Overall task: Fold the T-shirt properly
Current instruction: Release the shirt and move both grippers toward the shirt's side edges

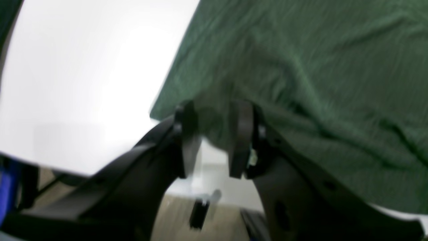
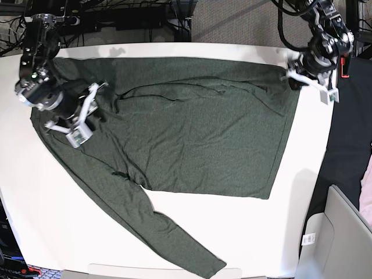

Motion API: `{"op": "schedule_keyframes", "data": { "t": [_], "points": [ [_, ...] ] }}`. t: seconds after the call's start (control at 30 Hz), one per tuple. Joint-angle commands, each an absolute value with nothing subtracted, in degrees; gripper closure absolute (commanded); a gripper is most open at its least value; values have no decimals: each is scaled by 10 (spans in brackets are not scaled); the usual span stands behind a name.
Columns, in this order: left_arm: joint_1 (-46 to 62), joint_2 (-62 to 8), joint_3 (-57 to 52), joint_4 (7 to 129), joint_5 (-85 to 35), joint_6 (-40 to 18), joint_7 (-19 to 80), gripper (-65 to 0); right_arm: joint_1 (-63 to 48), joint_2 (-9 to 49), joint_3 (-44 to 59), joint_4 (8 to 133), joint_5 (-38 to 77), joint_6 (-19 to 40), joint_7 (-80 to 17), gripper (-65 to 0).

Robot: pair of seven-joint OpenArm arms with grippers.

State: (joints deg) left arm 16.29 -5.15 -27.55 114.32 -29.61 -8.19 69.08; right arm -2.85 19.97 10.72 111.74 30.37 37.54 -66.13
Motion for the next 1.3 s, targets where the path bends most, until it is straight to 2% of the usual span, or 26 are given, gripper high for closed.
{"op": "schedule_keyframes", "data": {
  "t": [0.0,0.2,0.5,0.67,0.93,1.03,1.27],
  "points": [
    [141,-58,-277,1155,-304,-85,681,-178,-20,210,128,1127,303,374,-652,-197],
    [28,-58,-268,1137,-303,-85,684,-178,-3,210,210,1123,299,374,-653,-197],
    [-95,-83,-149,1009,-276,-85,668,-178,62,211,278,1026,299,374,-653,-197],
    [-145,-83,-104,916,-239,-85,596,-178,115,211,278,955,299,374,-653,-197],
    [-217,-84,-35,736,-153,-85,395,-179,200,210,277,840,298,374,-652,-197],
    [-242,-84,-28,672,-143,-85,352,-180,215,210,278,817,298,374,-652,-197],
    [-306,-86,-31,530,-143,-84,282,-266,233,210,278,802,298,374,-652,-197]
  ]
}}
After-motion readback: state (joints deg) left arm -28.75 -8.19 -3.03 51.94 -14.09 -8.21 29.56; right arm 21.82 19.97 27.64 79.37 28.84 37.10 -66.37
